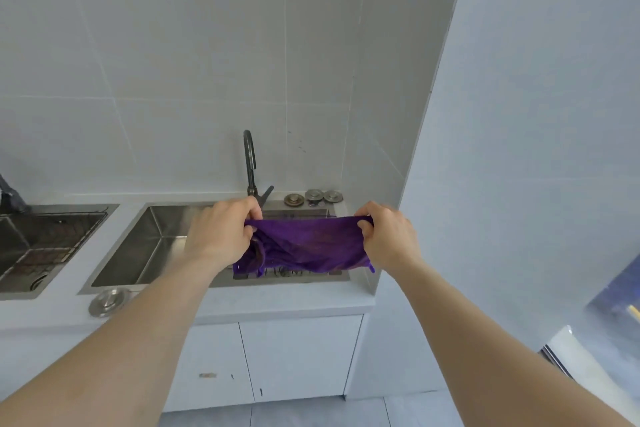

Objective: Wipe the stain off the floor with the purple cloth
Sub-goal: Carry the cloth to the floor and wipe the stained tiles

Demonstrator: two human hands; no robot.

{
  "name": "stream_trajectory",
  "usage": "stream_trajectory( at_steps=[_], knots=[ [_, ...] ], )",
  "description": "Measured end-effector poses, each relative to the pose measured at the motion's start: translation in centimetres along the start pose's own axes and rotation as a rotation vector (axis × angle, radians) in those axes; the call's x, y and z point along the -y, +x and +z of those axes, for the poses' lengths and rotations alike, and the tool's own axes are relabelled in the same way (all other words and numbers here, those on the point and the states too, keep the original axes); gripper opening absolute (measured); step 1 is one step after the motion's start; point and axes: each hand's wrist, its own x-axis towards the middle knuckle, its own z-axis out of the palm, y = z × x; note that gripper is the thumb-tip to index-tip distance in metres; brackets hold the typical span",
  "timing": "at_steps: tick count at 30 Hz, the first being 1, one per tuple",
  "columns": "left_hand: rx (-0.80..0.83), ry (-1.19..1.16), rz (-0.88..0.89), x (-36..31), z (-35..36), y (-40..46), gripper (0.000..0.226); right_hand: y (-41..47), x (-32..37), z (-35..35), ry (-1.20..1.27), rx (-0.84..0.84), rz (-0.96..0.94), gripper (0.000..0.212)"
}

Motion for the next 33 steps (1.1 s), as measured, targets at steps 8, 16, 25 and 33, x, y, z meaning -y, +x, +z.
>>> stream_trajectory(
  at_steps=[8,16,25,33],
  knots=[
    [0.121,-0.047,-0.078,-1.2,6.9,-7.6,0.022,-7.0,-6.0,4.2,0.048,0.156,0.062,0.021],
    [0.294,-0.07,-0.113,2.0,16.4,-14.2,0.022,-14.4,-10.3,11.9,0.02,0.273,0.171,0.023],
    [0.523,-0.135,-0.147,9.3,31.0,-20.5,0.029,-21.4,-14.6,25.8,-0.042,0.411,0.322,0.021],
    [0.637,-0.163,-0.183,16.4,43.7,-27.0,0.028,-28.9,-18.1,39.5,0.002,0.451,0.441,0.019]
  ],
)
